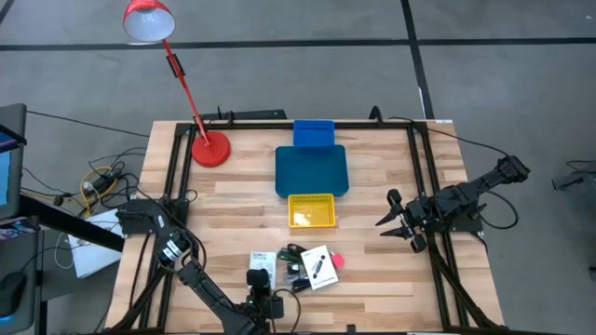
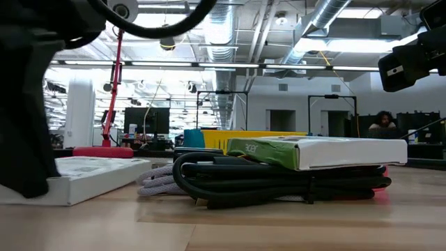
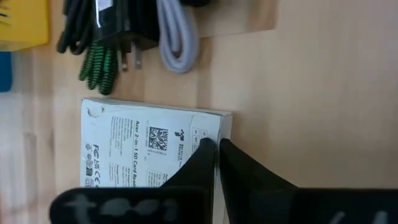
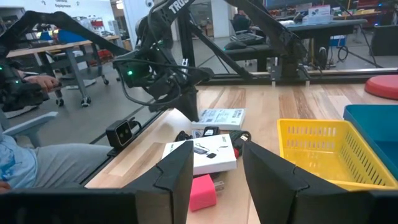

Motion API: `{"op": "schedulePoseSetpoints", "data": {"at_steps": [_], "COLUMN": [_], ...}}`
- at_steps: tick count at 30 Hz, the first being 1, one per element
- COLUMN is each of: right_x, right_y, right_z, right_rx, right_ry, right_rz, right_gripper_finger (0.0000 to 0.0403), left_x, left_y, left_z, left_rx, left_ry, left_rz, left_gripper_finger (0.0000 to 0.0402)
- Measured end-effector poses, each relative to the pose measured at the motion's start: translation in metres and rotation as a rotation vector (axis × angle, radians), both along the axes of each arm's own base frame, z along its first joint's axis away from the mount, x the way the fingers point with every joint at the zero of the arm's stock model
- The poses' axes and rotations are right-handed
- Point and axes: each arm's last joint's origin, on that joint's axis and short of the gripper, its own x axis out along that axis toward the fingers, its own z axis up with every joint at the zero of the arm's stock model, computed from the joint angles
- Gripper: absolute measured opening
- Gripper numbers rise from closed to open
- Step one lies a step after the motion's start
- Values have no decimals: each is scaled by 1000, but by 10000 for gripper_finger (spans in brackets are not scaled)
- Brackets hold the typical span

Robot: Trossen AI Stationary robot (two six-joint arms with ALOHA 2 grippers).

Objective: Pick and place items into bin
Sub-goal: Put the left white card reader box into the yellow basket, then put the right white card reader box into the yellow basket

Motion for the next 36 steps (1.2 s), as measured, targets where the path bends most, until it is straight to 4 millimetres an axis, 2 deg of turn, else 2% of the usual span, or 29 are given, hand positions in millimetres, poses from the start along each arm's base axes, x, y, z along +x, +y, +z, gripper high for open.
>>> {"op": "schedulePoseSetpoints", "data": {"at_steps": [6, 25, 36], "right_x": [0, 0, 0], "right_y": [0, 0, 0], "right_z": [0, 0, 0], "right_rx": [0, 0, 0], "right_ry": [-1, 0, 0], "right_rz": [-1, -1, -1], "right_gripper_finger": [133, 133, 133], "left_x": [3, 2, 3], "left_y": [-3, 6, 9], "left_z": [9, 52, 59], "left_rx": [-6, 163, 161], "left_ry": [1, 42, 53], "left_rz": [-11, -31, -23], "left_gripper_finger": [1, 2, 0]}}
